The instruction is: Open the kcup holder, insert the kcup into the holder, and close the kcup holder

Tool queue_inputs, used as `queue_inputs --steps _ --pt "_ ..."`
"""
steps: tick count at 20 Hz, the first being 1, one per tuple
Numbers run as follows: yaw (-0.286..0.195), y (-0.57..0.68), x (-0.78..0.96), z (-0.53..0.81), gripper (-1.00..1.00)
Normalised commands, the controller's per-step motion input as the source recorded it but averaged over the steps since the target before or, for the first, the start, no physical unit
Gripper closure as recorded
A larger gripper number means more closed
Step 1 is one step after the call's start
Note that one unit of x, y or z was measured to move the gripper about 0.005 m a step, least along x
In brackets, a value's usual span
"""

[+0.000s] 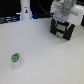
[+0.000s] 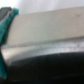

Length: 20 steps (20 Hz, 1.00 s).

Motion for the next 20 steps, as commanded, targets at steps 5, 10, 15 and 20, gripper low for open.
queue_inputs --steps 5,10,15,20 --pt "-0.041 -0.23 0.99 0.18 1.0" --pt "-0.041 -0.22 0.99 0.21 1.0" --pt "-0.047 -0.25 0.97 0.19 1.0" --pt "-0.05 -0.27 0.94 0.21 1.0"
